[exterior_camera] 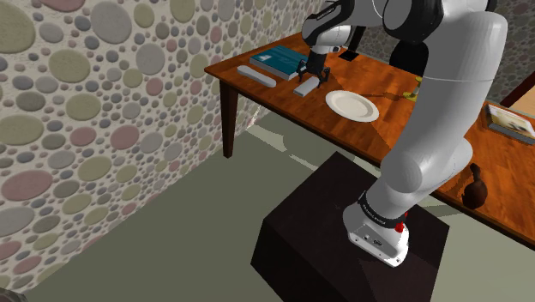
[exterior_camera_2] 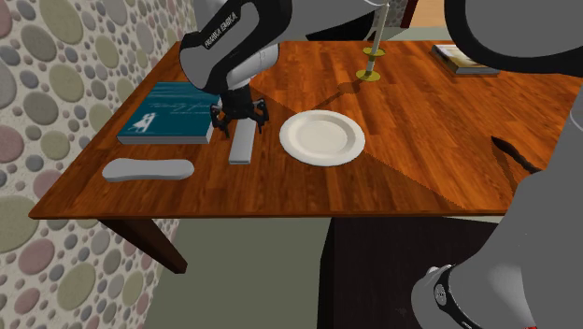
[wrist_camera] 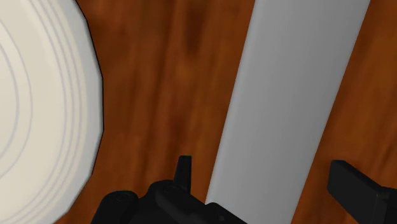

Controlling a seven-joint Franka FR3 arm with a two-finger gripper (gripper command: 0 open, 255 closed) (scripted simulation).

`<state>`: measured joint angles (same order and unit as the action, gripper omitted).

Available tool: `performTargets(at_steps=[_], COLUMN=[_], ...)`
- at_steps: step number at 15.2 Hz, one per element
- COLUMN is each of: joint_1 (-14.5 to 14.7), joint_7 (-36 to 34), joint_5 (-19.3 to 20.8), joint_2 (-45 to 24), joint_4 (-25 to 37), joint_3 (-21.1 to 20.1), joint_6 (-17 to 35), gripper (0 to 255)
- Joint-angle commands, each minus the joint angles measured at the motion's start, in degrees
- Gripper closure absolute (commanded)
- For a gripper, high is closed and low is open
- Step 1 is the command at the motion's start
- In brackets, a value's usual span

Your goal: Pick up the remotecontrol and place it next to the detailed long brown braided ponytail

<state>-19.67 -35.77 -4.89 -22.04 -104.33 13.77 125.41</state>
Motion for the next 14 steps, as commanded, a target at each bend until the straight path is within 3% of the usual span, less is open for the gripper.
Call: performTargets(at_steps=[1, 5, 6, 14], joint_1=[0.01, 0.01, 0.01, 0.0], joint_7=[-0.02, -0.01, -0.01, 0.0], joint_5=[-0.02, -0.02, -0.02, -0.03], joint_2=[-0.07, -0.06, -0.06, -0.08], joint_4=[-0.05, -0.05, -0.05, -0.04], joint_3=[-0.02, -0.02, -0.02, -0.02], joint_6=[0.14, 0.13, 0.13, 0.14], gripper=[0, 0, 255, 255])
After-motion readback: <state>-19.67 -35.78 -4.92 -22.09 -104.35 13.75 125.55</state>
